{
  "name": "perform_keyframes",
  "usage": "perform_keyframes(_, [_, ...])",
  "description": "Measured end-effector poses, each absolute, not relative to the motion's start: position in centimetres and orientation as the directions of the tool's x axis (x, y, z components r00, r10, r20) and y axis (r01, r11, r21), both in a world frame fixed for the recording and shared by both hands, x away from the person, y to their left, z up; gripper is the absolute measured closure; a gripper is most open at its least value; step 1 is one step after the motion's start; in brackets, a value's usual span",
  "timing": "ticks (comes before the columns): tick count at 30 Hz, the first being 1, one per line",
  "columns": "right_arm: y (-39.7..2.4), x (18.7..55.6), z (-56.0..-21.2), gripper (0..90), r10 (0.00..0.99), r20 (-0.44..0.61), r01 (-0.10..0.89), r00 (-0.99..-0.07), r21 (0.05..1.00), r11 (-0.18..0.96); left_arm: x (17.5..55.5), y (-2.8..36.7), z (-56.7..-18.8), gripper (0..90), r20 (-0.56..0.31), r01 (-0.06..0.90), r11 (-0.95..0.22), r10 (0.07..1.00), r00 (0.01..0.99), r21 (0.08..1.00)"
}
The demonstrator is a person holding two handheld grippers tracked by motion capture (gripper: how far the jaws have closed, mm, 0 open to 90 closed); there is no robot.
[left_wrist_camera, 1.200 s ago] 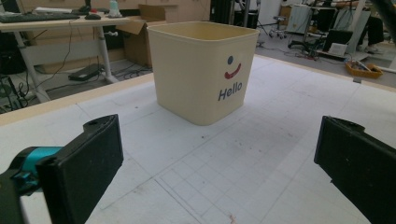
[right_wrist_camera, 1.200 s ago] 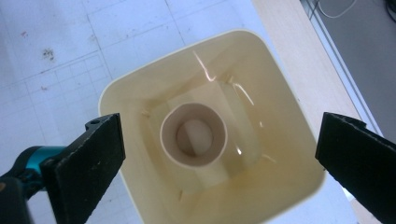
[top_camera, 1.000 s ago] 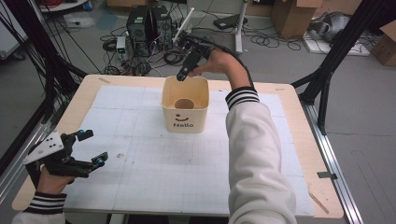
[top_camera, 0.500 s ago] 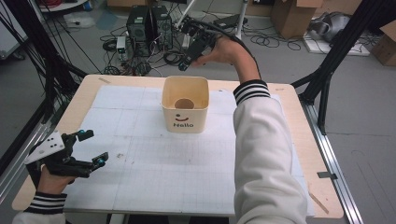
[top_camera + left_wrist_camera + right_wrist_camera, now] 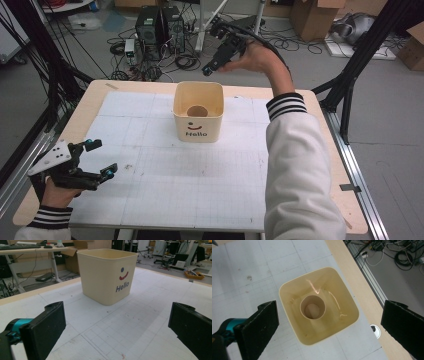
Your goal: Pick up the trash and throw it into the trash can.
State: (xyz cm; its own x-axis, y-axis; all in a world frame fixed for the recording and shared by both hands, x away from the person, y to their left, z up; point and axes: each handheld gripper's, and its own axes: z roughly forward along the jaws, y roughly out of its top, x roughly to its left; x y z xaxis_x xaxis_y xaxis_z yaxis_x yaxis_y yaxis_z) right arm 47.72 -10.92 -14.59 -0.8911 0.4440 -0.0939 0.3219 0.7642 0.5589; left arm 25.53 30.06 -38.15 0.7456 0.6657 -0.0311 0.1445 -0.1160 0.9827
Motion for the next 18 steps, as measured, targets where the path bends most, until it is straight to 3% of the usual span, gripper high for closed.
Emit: perform_keyframes(18, [-18.5, 40.2, -15.8, 0.2, 0.477, -0.153, 0.260, -0.865, 0.676, 0.689, 25.4, 30.1, -38.0, 1.7, -0.025, 0.138, -0.116, 0.670, 0.742, 0.984])
